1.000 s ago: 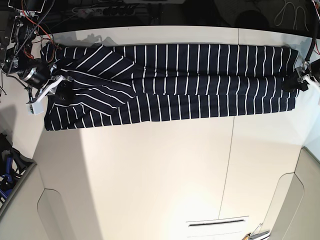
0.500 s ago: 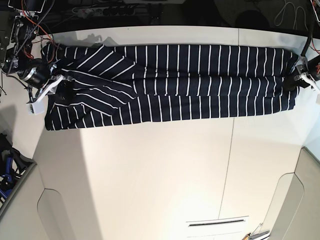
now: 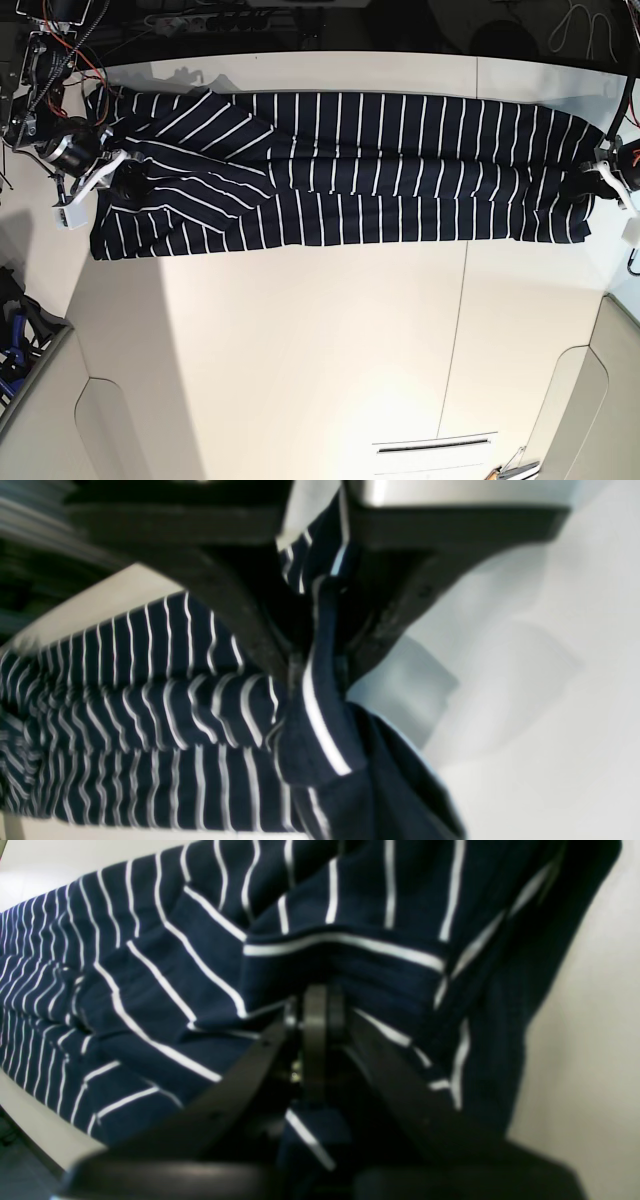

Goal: Fold the T-shirt properly
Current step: 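Grasp the strip's two ends with the left and right grippers, then lift the strip end with the left gripper and fold it toward the right gripper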

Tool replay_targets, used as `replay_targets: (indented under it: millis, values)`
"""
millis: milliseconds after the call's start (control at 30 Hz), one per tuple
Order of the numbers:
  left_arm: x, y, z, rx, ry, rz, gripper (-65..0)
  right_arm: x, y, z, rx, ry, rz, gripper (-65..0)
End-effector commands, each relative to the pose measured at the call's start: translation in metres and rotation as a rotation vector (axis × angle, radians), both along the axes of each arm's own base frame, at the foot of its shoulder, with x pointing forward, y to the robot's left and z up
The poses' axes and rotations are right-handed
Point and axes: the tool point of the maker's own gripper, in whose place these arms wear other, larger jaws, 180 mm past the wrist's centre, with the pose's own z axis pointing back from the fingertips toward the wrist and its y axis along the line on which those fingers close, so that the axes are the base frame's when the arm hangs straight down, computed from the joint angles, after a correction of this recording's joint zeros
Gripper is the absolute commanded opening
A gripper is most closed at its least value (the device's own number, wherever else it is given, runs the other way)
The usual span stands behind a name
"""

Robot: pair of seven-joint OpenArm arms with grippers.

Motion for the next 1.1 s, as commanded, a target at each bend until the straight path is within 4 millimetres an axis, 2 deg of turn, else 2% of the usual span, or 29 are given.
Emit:
replay_targets:
  millis: [0, 233, 400, 533, 633, 767, 933, 1067]
  values:
    - [0.006, -0.002, 0.017, 0.016, -0.047, -0.025, -65.0, 0.009, -0.004, 0.012, -0.003, -0.044, -0.002, -65.0]
    - [-0.008, -0.074, 0.041, 0.039, -0.142, -0.177, -65.0, 0.009, -0.004, 0.012, -0.002, -0.044, -0.002, -65.0]
    - [-0.006, -0.106, 0.066, 0.058, -0.238, -0.216, -65.0, 0.009, -0.004, 0.012, -0.002, -0.044, -0.002, -65.0]
    - [-0.005, -0.124, 0.074, 0.033, -0.287, -0.232, -65.0, 0.009, -0.004, 0.012, -0.003, -0.043, -0.002, -65.0]
    - [-0.007, -0.139, 0.067, 0.006, -0.281, -0.244, -65.0, 0.008, -0.004, 0.011, -0.003, -0.04, 0.0, -65.0]
    - [-0.009, -0.171, 0.055, -0.037, -0.266, -0.295, -65.0, 0.009, -0.004, 0.012, -0.002, -0.042, -0.001, -65.0]
    - [0.002, -0.199, 0.039, 0.0, -0.252, -0.297, -65.0, 0.008, -0.004, 0.011, -0.003, -0.04, -0.001, -65.0]
    - [-0.005, -0.234, 0.034, -0.068, -0.244, -0.339, -65.0, 0.005, -0.004, 0.009, -0.003, -0.03, -0.002, -65.0]
